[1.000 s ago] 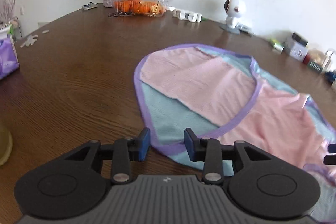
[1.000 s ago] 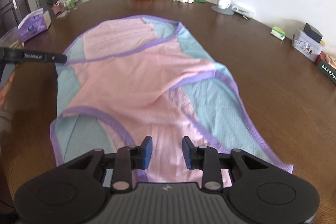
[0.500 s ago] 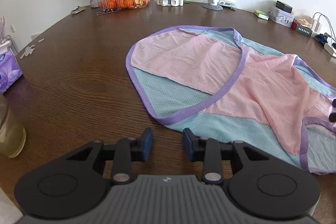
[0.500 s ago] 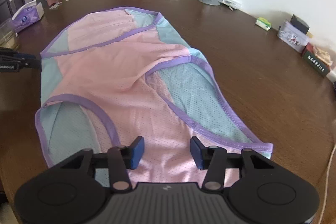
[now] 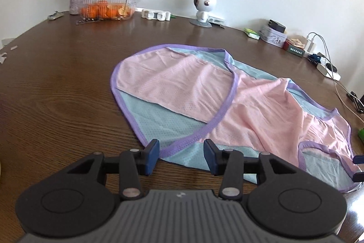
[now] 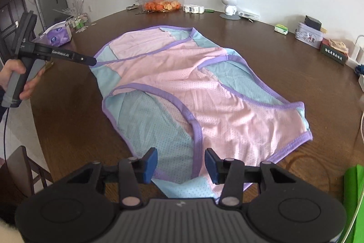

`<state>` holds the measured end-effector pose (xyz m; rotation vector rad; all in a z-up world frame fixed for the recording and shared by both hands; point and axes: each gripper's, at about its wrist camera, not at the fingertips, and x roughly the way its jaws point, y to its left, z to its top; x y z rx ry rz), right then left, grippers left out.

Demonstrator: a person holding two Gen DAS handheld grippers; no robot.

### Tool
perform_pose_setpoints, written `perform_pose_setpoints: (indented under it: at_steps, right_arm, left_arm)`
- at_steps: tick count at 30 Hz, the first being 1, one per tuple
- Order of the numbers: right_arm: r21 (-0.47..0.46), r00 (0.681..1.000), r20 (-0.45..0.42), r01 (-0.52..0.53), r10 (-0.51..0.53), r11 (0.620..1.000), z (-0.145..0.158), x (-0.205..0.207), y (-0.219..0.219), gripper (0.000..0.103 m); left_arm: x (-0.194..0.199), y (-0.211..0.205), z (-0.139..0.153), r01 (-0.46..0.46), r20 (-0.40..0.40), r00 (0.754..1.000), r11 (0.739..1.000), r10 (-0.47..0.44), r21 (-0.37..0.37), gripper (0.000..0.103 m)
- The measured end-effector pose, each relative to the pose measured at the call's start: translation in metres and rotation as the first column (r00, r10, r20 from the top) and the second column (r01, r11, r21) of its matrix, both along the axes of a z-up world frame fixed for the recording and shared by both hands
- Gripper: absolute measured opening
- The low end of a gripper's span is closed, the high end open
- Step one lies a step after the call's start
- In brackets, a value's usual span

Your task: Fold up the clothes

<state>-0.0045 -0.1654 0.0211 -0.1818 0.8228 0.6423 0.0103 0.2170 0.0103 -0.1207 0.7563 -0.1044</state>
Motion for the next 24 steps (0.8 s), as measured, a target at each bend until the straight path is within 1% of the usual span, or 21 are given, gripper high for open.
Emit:
perform_pose_setpoints:
  at_steps: [2, 4, 6, 7, 8, 9, 10, 11, 12, 15, 16, 17, 18, 20, 21, 22, 23, 24]
  right_arm:
    - [-0.009, 1.0, 0.007, 0.022, -0.022, 1.0, -0.008, -0.004, 0.002, 0.045]
    - [-0.048, 0.999, 0.024, 0.039, -0.038, 0.998, -0.015, -0.006, 0.005, 0.041]
    - [-0.071, 0.998, 0.035, 0.062, -0.06, 0.996, -0.016, -0.007, 0.004, 0.03]
    - [-0.081, 0.997, 0.039, 0.074, -0.071, 0.994, -0.016, -0.006, 0.002, 0.017]
    - [-0.084, 0.996, 0.031, 0.085, -0.083, 0.993, -0.016, -0.004, -0.003, 0.007]
    - [-0.087, 0.995, 0.023, 0.096, -0.094, 0.992, -0.016, -0.002, -0.009, 0.007]
    - [-0.085, 0.995, 0.01, 0.1, -0.099, 0.991, -0.016, 0.0, -0.014, 0.007]
    - [-0.092, 0.994, 0.008, 0.109, -0.108, 0.99, -0.017, 0.003, -0.019, 0.007]
    - [-0.1, 0.993, 0.007, 0.118, -0.118, 0.988, -0.017, 0.005, -0.024, 0.007]
    - [-0.143, 0.993, 0.015, 0.121, -0.121, 0.982, -0.016, 0.008, -0.037, 0.007]
    - [-0.158, 0.992, 0.016, 0.123, -0.122, 0.98, -0.015, 0.009, -0.042, 0.008]
    - [-0.172, 0.992, 0.018, 0.125, -0.124, 0.977, -0.015, 0.01, -0.046, 0.008]
    - [-0.189, 0.991, 0.022, 0.134, -0.133, 0.973, -0.015, 0.01, -0.052, 0.008]
    - [-0.225, 0.983, 0.049, 0.185, -0.179, 0.957, -0.014, 0.013, -0.062, 0.009]
    - [-0.242, 0.976, 0.067, 0.218, -0.208, 0.945, -0.013, 0.014, -0.066, 0.011]
    - [-0.227, 0.967, 0.1, 0.251, -0.234, 0.941, -0.008, 0.013, -0.07, 0.013]
    - [-0.18, 0.962, 0.116, 0.266, -0.248, 0.947, -0.002, 0.012, -0.07, 0.013]
    - [-0.113, 0.962, 0.114, 0.262, -0.249, 0.958, 0.004, 0.011, -0.069, 0.013]
  left_arm:
    - [0.0, -0.007, -0.001, 0.043, 0.027, 0.999, 0.999, -0.044, 0.033, 0.044]
    - [0.004, -0.012, -0.002, 0.069, 0.033, 0.997, 0.996, -0.071, 0.057, 0.042]
    - [0.01, -0.014, -0.007, 0.075, 0.012, 0.997, 0.994, -0.076, 0.08, 0.022]
    - [0.01, -0.015, -0.009, 0.068, 0.015, 0.997, 0.992, -0.069, 0.103, 0.011]
    - [0.008, -0.015, -0.01, 0.066, 0.016, 0.998, 0.991, -0.068, 0.12, 0.009]
    - [0.005, -0.015, -0.01, 0.068, 0.009, 0.998, 0.989, -0.07, 0.132, 0.008]
    - [0.002, -0.015, -0.009, 0.074, -0.01, 0.997, 0.988, -0.073, 0.135, 0.004]
    - [-0.004, -0.014, -0.009, 0.076, -0.021, 0.997, 0.989, -0.074, 0.128, 0.003]
    - [-0.01, -0.014, -0.01, 0.066, -0.022, 0.998, 0.99, -0.064, 0.123, 0.003]
    - [-0.032, -0.025, -0.006, 0.073, -0.047, 0.997, 0.983, -0.066, 0.17, 0.003]
    - [-0.036, -0.028, -0.004, 0.076, -0.064, 0.996, 0.984, -0.067, 0.161, 0.003]
    - [-0.042, -0.033, -0.001, 0.09, -0.079, 0.994, 0.986, -0.08, 0.137, 0.003]
    - [-0.049, -0.039, 0.003, 0.109, -0.077, 0.992, 0.987, -0.101, 0.115, 0.003]
    - [-0.058, -0.046, 0.015, 0.125, -0.027, 0.992, 0.987, -0.123, 0.104, 0.006]
    - [-0.058, -0.049, 0.021, 0.117, 0.005, 0.993, 0.986, -0.118, 0.116, 0.008]
    - [-0.054, -0.05, 0.024, 0.101, 0.027, 0.994, 0.985, -0.105, 0.14, 0.015]
    - [-0.045, -0.05, 0.025, 0.076, 0.042, 0.996, 0.982, -0.084, 0.175, 0.032]
    - [-0.032, -0.05, 0.024, 0.042, 0.057, 0.997, 0.977, -0.055, 0.208, 0.038]
